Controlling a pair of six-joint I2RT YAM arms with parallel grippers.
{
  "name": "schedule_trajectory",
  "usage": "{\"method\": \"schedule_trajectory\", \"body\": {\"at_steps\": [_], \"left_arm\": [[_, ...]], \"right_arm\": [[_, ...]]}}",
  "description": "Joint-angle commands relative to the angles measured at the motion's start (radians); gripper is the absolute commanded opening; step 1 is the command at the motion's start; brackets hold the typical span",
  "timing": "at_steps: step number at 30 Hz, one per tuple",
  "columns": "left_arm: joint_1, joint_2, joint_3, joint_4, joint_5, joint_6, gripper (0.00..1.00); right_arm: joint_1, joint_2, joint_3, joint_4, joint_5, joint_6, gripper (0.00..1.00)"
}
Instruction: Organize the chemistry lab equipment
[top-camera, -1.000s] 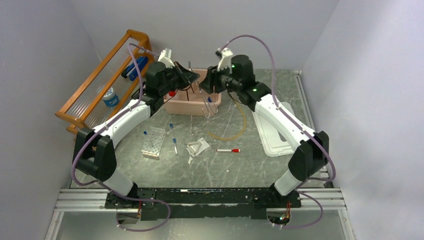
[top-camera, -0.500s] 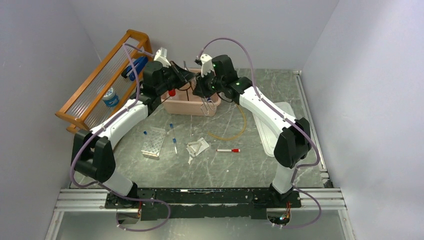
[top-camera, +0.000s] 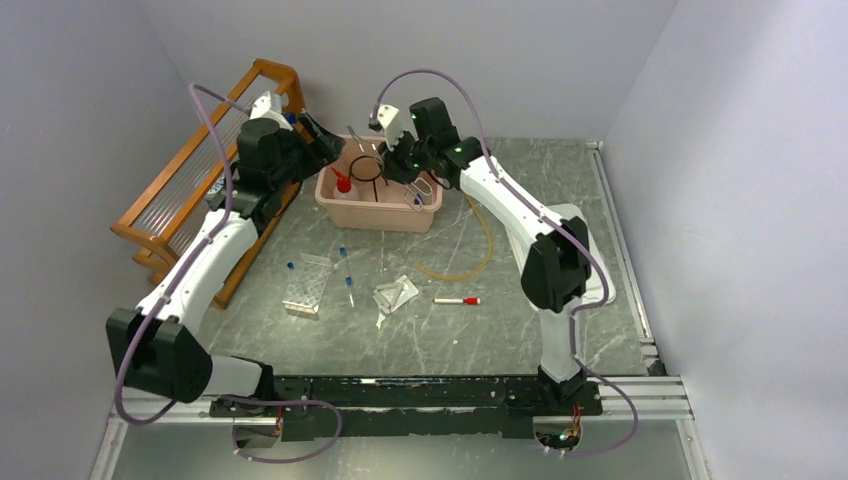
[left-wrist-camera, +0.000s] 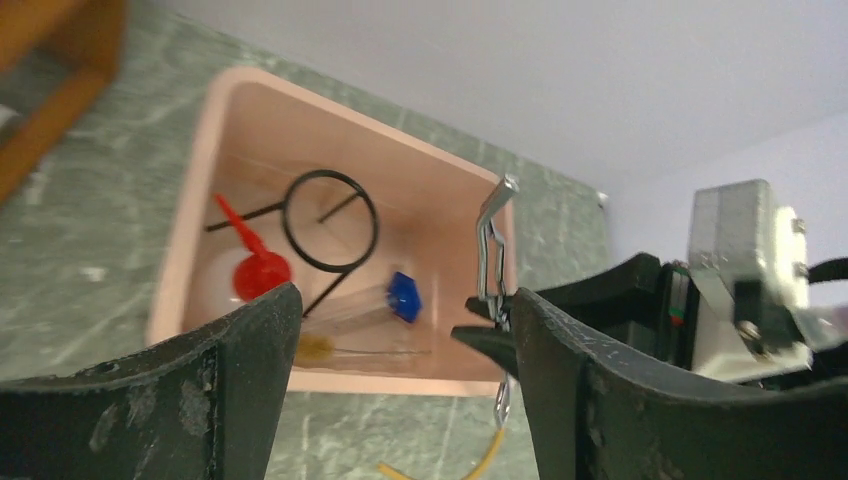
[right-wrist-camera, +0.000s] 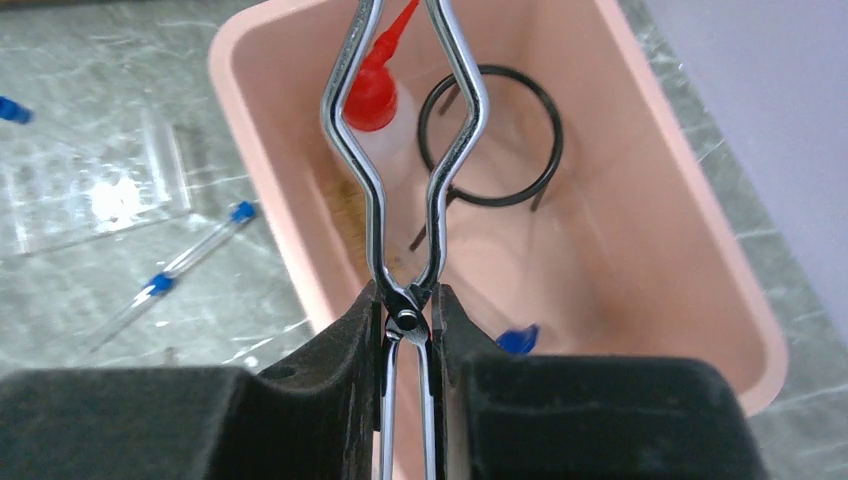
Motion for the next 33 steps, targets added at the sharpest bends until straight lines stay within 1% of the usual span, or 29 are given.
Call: {"method": "schedule_trajectory", "body": {"at_steps": [1,4,7,10,12,16,20,26,29,33], "left_arm": [[0.02,-0.079,0.035,-0.118,-0.115,0.135,0.81],[0.027,-0.092,0.031,-0.145,-0.118,0.161,0.81],[0.03,-0.082,0.032,-0.181,-0.115,0.17,0.8],[0.043,-0.062,0.036,-0.214,-0.111,0.18,0.8],[0.062,-0.04,0.046,-0.238,-0.083,0.18,0.8],[0.093,0.0,0.056,-0.261,-0.058,0.167,0.78],[0.11,0.039,0.054,-0.268,-0.06,0.159,0.77],[0.133,0.102,0.038,-0.24,-0.042,0.156,0.77],[0.14,0.141,0.045,-0.227,-0.015,0.16,0.76],[0.15,0.197,0.056,-0.209,0.034,0.163,0.74]], "right_arm": [[-0.021,0.083,0.135,-0.04,-0.056,-0.185,0.0],[-0.023,0.138,0.177,-0.068,-0.096,-0.288,0.0],[-0.024,0.185,0.225,-0.137,-0.13,-0.391,0.0],[-0.024,0.216,0.241,-0.187,-0.12,-0.469,0.0],[-0.025,0.23,0.249,-0.203,-0.112,-0.499,0.0],[-0.025,0.262,0.276,-0.238,-0.125,-0.537,0.0],[-0.024,0.28,0.266,-0.264,-0.12,-0.58,0.0],[-0.01,0.303,0.258,-0.253,-0.065,-0.596,0.0],[-0.003,0.312,0.256,-0.249,-0.062,-0.6,0.0],[0.005,0.319,0.241,-0.249,-0.043,-0.607,0.03]]}}
